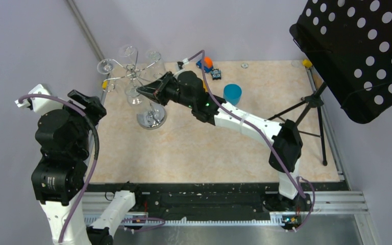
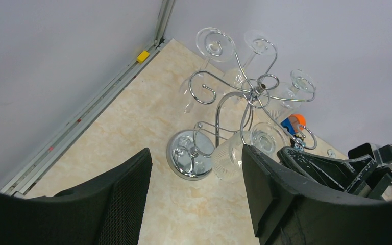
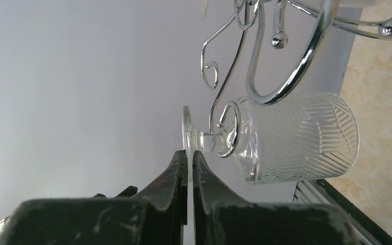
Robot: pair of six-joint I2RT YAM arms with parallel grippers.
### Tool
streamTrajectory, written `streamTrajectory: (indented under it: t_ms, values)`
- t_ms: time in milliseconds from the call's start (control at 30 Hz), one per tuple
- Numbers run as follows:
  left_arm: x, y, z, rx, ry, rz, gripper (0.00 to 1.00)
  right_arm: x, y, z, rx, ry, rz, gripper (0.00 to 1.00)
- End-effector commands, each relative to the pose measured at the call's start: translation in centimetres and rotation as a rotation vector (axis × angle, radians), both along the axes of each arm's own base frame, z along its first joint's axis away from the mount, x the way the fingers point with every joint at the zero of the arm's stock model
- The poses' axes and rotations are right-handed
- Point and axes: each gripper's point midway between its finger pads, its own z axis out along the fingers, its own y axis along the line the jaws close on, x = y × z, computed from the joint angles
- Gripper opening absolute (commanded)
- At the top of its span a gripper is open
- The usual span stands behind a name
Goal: Take the wine glass off the wine glass rack
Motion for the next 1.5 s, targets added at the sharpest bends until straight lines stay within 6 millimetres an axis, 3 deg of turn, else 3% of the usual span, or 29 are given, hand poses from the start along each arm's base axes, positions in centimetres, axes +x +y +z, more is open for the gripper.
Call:
streamTrajectory:
  t_ms: [0,467,1033,1467]
  values:
    - [0.9,-0.4,0.5,-0.013,-0.022,-0.016,0.69,-2.5,-0.3,8.0,0.205,-0.097,0.063,0.00]
    - [1.2,-0.3,0.4,-0.003,-0.014,-0.012,0.69,-2.0,1.9,6.9,0.201,-0.078,0.084,0.00]
    - [1.5,-0.4,0.4,0.002,-0.011,-0.024,0.69,1.7,0.9,6.8,0.165,-0.192,-0.138,0.00]
    - [1.6,-0.6,0.4,0.009,-0.007,-0.038,0.70,3.3,0.1,4.9,0.091,-0.125,-0.230,0.00]
